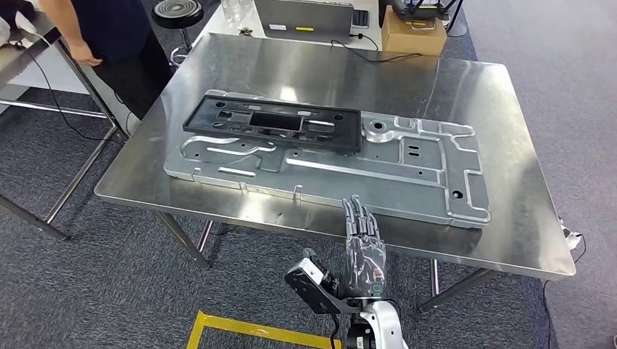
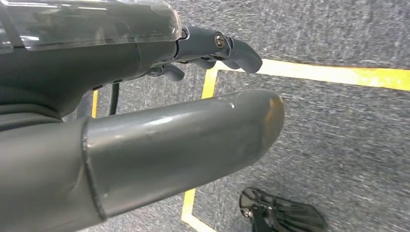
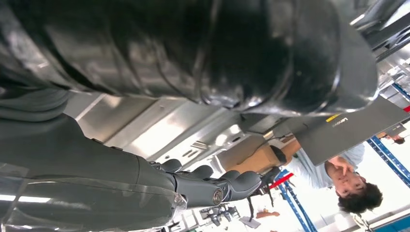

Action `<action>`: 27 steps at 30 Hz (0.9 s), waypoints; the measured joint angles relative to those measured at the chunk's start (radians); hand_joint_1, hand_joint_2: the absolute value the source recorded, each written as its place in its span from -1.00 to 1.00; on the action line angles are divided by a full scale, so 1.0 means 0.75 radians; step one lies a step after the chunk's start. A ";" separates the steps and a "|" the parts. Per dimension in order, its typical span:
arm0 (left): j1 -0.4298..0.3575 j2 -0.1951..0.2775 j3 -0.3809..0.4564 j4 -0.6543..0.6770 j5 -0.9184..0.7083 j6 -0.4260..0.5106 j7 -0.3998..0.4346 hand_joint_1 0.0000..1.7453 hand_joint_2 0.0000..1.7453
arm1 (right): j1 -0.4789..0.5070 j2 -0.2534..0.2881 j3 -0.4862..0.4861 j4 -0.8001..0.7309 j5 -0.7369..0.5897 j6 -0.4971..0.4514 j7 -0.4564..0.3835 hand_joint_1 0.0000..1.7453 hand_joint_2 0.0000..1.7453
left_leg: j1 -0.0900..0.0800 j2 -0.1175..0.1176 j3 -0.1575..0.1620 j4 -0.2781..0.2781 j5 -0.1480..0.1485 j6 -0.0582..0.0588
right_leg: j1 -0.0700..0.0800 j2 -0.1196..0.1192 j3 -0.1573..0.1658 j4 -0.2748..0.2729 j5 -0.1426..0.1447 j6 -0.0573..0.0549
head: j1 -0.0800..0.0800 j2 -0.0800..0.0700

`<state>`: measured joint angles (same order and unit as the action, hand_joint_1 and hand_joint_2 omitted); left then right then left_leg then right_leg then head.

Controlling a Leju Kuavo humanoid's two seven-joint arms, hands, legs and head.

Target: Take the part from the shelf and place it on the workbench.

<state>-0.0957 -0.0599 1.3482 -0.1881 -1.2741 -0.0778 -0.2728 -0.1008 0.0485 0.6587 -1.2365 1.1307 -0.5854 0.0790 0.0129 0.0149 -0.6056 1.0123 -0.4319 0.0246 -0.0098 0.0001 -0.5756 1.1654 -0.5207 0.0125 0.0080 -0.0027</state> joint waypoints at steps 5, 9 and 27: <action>0.001 -0.001 0.000 0.000 0.000 0.000 0.000 -1.00 -1.00 | 0.002 0.001 -0.005 0.000 0.001 -0.005 -0.001 -1.00 -1.00 | 0.000 -0.003 -0.027 0.002 0.048 -0.041 | 0.011 0.000 0.110 -0.209 -0.011 -0.033 | -0.001 0.000; 0.004 0.000 0.001 0.000 0.000 0.000 0.000 -1.00 -1.00 | 0.003 0.007 -0.006 0.000 0.001 -0.007 0.000 -1.00 -1.00 | 0.006 -0.008 -0.087 0.167 -0.147 -0.064 | 0.007 -0.006 0.040 -0.221 0.058 -0.072 | -0.002 0.000; -0.005 -0.001 0.001 0.000 0.000 0.000 0.001 -1.00 -1.00 | 0.013 0.007 -0.010 0.004 0.001 -0.009 0.000 -1.00 -1.00 | -0.001 0.004 0.097 -0.044 -0.049 0.021 | 0.004 -0.002 -0.198 0.178 -0.079 0.012 | 0.000 0.000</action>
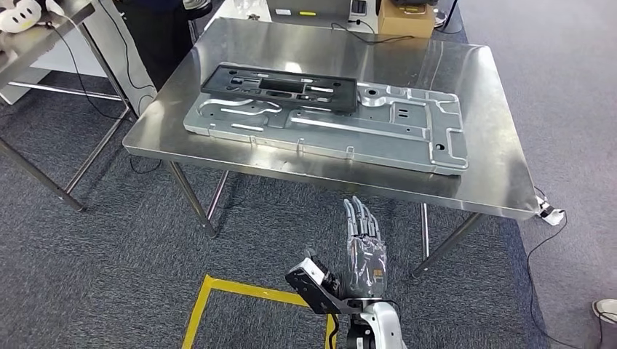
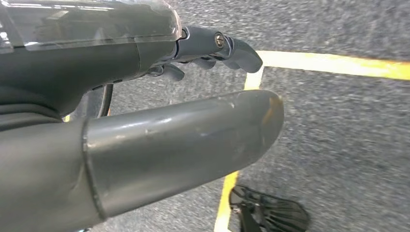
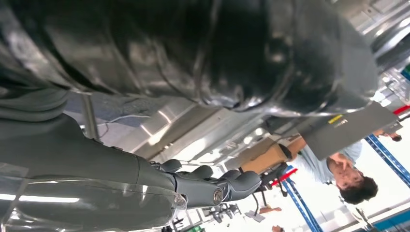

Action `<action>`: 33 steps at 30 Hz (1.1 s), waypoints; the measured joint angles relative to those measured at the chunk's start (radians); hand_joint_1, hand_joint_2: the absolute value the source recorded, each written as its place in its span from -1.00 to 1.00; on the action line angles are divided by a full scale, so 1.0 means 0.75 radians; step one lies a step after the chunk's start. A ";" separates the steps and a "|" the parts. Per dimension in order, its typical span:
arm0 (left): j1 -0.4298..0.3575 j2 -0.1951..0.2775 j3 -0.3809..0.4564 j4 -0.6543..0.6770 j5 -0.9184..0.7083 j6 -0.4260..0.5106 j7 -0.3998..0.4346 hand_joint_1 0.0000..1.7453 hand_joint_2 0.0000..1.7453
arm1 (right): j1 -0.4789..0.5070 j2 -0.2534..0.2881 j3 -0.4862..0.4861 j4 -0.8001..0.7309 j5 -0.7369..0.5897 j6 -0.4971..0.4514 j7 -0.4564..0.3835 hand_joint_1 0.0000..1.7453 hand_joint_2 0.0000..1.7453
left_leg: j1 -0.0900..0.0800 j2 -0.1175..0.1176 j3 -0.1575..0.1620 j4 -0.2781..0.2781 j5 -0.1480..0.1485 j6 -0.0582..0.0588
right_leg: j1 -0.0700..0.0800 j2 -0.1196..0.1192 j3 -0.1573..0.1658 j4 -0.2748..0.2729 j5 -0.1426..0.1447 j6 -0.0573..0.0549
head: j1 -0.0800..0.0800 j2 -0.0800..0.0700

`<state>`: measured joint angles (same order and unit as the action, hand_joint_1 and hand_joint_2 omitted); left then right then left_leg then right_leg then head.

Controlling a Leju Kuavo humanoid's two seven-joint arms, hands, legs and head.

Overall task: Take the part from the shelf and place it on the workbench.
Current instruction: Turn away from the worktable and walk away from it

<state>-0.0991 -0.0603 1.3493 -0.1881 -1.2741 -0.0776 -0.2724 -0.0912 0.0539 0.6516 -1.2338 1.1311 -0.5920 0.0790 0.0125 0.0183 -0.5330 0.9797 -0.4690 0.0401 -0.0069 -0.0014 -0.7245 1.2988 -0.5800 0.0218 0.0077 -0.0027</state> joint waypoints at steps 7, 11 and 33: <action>0.000 -0.002 0.000 0.000 0.000 0.000 -0.001 -1.00 -1.00 | -0.004 0.000 -0.001 -0.003 0.000 -0.001 0.000 -1.00 -1.00 | -0.003 -0.002 -0.105 0.042 0.070 -0.038 | 0.014 0.000 0.338 -0.398 0.046 -0.033 | -0.001 0.000; 0.004 -0.002 0.000 0.000 0.000 0.000 0.000 -1.00 -1.00 | -0.003 0.001 -0.001 -0.003 0.000 -0.001 -0.001 -1.00 -1.00 | 0.002 -0.009 -0.142 0.106 -0.001 -0.068 | 0.004 -0.006 0.302 -0.420 0.093 -0.070 | 0.000 0.000; 0.009 0.000 0.001 0.000 0.000 0.000 -0.001 -1.00 -1.00 | 0.005 0.001 -0.002 0.000 0.000 -0.001 0.000 -1.00 -1.00 | 0.001 -0.065 -0.011 0.022 -0.012 -0.007 | 0.003 0.009 0.106 -0.125 0.046 -0.008 | 0.000 0.000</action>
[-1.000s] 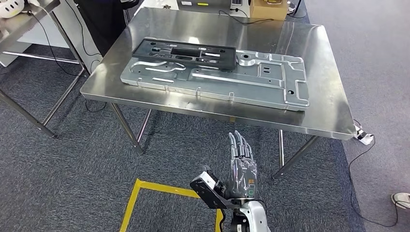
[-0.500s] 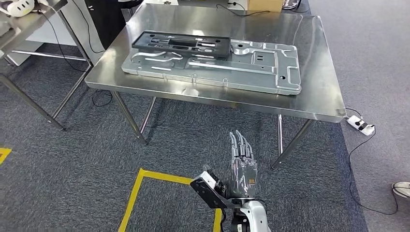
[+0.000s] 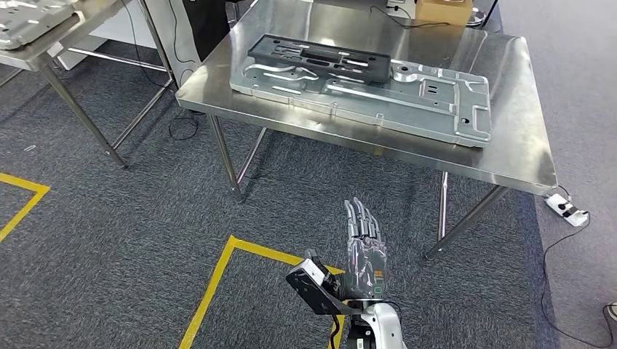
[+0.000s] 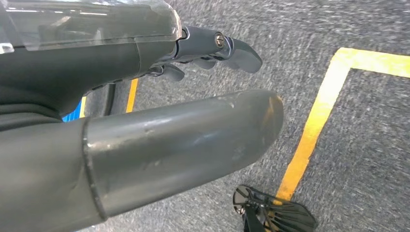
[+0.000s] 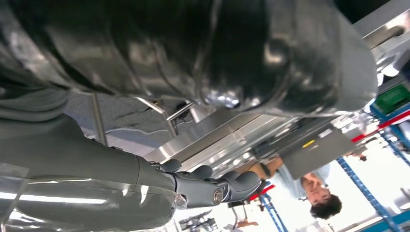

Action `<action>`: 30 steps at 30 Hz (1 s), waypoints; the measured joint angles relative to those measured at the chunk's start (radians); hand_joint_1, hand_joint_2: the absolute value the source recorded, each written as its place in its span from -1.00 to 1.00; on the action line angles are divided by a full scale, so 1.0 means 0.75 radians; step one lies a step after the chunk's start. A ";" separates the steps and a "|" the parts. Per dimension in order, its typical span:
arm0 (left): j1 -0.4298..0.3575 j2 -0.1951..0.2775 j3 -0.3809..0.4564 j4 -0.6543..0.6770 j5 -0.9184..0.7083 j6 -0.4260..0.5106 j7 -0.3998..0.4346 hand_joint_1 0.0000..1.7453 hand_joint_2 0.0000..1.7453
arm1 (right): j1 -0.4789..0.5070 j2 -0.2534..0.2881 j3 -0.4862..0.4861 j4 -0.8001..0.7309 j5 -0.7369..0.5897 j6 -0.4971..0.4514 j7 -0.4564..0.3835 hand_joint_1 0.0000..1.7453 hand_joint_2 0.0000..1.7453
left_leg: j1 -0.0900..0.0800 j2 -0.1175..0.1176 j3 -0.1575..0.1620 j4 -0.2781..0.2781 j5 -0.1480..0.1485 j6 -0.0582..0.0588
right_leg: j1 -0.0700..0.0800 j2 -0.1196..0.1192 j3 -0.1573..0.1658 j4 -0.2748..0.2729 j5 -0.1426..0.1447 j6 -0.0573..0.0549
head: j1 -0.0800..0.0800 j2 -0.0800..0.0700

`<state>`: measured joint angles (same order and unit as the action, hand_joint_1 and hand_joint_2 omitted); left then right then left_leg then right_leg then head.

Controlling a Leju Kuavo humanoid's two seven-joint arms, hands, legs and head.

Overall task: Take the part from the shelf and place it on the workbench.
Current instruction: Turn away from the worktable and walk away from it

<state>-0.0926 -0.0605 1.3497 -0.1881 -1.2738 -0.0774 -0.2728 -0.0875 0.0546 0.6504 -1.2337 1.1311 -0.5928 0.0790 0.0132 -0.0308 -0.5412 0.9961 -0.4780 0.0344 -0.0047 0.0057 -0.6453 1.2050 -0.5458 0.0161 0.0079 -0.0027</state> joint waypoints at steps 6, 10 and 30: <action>-0.001 -0.008 0.000 0.001 0.000 0.000 0.000 -1.00 -1.00 | -0.001 0.001 -0.001 -0.001 0.000 -0.001 0.000 -1.00 -1.00 | 0.005 -0.056 -0.028 0.007 0.019 -0.037 | 0.004 0.047 0.138 -0.265 0.072 -0.045 | 0.001 0.000; -0.003 -0.009 0.000 0.001 0.000 0.000 0.000 -1.00 -1.00 | -0.001 0.005 -0.001 -0.002 0.000 -0.001 -0.001 -1.00 -1.00 | 0.003 0.011 -0.117 0.189 -0.094 -0.059 | -0.008 -0.011 0.143 -0.296 0.092 -0.064 | 0.000 0.000; 0.001 -0.007 0.001 0.001 0.000 0.000 0.000 -1.00 -1.00 | 0.003 0.003 -0.002 0.000 0.000 -0.001 0.000 -1.00 -1.00 | 0.001 -0.027 -0.048 0.023 0.023 -0.001 | -0.008 -0.003 -0.004 0.049 -0.052 -0.010 | 0.001 0.000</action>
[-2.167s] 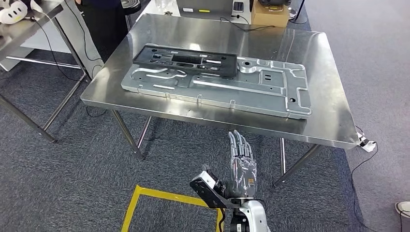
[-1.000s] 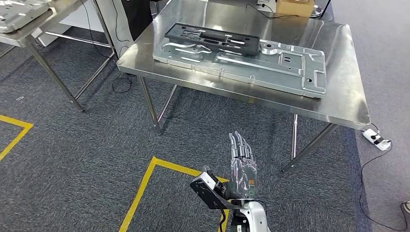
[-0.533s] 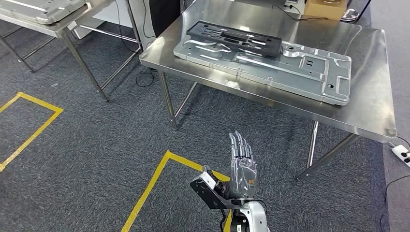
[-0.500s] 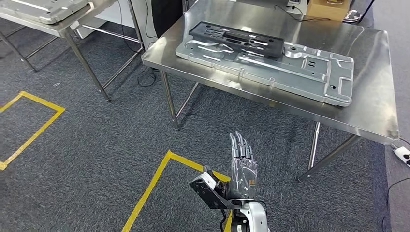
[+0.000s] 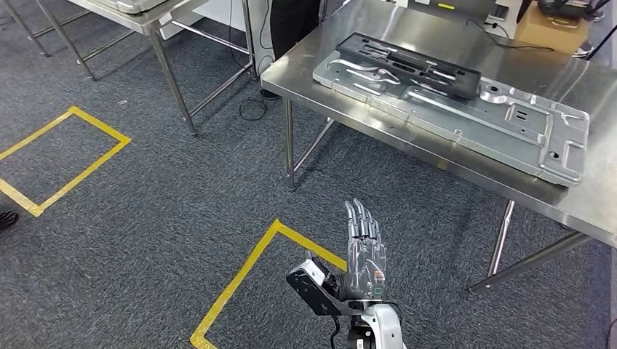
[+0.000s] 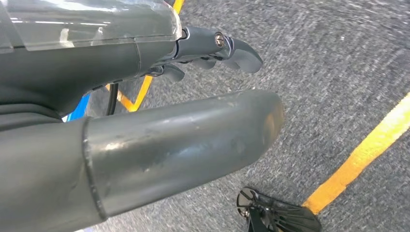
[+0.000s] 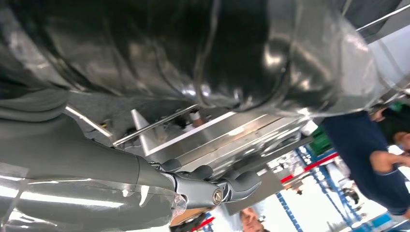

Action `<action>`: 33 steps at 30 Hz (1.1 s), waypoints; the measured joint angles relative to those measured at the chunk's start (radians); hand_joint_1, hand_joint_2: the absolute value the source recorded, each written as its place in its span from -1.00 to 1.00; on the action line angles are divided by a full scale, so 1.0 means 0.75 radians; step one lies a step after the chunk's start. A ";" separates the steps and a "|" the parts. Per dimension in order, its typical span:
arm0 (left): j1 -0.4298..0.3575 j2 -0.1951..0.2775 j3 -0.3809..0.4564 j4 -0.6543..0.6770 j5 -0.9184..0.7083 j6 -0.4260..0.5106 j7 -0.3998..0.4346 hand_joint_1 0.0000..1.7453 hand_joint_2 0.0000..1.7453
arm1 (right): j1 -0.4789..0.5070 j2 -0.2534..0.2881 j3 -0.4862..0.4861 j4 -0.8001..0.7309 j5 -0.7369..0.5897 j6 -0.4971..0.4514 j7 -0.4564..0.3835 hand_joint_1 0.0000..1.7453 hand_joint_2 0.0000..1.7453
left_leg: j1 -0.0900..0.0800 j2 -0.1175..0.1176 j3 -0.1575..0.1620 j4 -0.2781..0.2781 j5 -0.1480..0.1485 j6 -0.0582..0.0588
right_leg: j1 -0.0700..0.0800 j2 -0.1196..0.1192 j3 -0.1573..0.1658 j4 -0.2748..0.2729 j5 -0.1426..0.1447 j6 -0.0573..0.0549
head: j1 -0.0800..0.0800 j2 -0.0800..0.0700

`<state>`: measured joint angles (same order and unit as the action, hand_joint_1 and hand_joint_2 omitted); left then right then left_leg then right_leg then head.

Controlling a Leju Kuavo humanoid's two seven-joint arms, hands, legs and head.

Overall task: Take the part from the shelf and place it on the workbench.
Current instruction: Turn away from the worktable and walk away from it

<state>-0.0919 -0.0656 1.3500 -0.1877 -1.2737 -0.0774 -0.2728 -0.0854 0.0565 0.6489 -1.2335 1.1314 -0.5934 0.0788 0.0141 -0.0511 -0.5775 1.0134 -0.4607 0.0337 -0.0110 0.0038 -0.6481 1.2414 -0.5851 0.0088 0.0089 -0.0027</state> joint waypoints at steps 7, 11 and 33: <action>-0.001 -0.006 0.000 0.000 0.000 0.000 0.000 -1.00 -1.00 | -0.002 -0.001 0.000 -0.002 0.000 0.000 0.000 -1.00 -1.00 | 0.010 -0.082 -0.027 0.000 0.016 -0.047 | 0.003 0.084 0.135 -0.305 0.117 -0.045 | 0.001 0.000; -0.006 -0.004 0.000 0.000 0.000 0.000 0.000 -1.00 -1.00 | -0.001 0.004 0.000 -0.003 0.000 0.000 -0.001 -1.00 -1.00 | 0.008 0.042 -0.126 0.210 -0.107 -0.075 | -0.003 0.002 0.153 -0.338 0.133 -0.058 | -0.006 0.000; -0.001 -0.002 0.001 0.000 0.000 0.000 0.000 -1.00 -1.00 | 0.002 0.002 -0.001 0.000 0.000 0.000 0.000 -1.00 -1.00 | 0.001 -0.064 -0.016 -0.005 0.024 -0.011 | -0.001 0.076 0.117 -0.217 0.084 -0.028 | -0.005 0.000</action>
<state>-0.0928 -0.0675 1.3504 -0.1875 -1.2737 -0.0774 -0.2727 -0.0842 0.0580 0.6485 -1.2336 1.1315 -0.5936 0.0787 0.0145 -0.0988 -0.5896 1.0094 -0.4425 0.0256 -0.0116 0.0609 -0.5603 1.0784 -0.5219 -0.0120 0.0053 -0.0027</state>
